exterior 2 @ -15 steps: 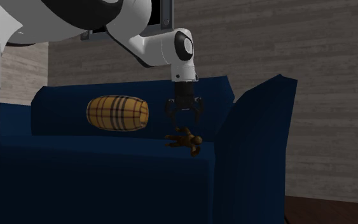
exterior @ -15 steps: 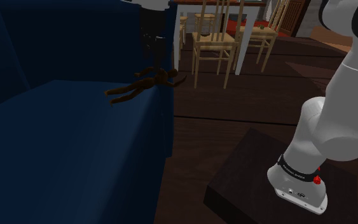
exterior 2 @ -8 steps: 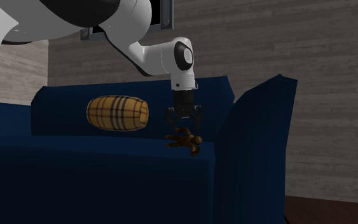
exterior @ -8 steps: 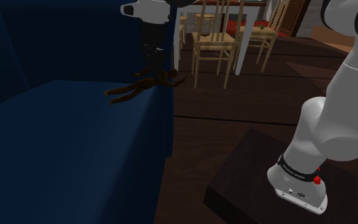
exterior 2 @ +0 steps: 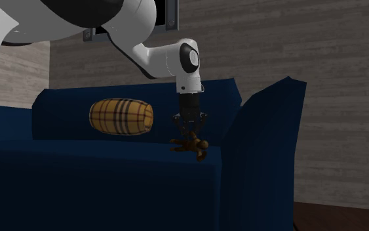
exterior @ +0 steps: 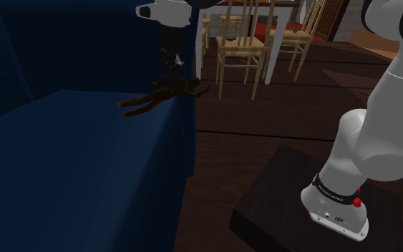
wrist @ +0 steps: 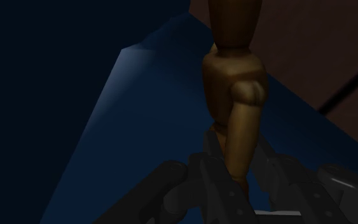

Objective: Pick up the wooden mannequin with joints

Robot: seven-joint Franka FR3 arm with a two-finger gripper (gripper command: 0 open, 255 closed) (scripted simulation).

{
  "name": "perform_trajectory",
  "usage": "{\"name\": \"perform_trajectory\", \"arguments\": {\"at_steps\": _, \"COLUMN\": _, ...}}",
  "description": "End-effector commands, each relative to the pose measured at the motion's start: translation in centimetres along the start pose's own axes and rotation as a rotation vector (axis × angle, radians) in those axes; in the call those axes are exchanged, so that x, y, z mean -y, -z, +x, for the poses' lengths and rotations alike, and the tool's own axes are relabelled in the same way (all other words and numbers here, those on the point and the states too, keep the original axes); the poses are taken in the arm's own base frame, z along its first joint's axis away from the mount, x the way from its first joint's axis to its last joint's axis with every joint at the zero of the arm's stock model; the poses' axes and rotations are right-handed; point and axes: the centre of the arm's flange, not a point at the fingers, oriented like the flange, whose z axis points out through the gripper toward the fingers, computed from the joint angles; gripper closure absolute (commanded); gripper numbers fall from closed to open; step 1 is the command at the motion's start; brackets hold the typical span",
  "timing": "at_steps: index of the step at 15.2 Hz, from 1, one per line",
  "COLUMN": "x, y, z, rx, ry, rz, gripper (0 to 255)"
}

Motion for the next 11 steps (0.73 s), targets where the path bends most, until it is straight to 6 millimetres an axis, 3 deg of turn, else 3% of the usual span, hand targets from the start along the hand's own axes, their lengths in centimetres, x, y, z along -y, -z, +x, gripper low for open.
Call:
{"name": "perform_trajectory", "arguments": {"at_steps": 1, "x": 0.0, "y": 0.0, "z": 0.0, "rx": 0.000, "ry": 0.000, "rz": 0.000, "gripper": 255}}
{"name": "perform_trajectory", "arguments": {"at_steps": 11, "x": -0.3, "y": 4.6, "z": 0.5, "rx": 0.000, "ry": 0.000, "rz": 0.001, "gripper": 255}}
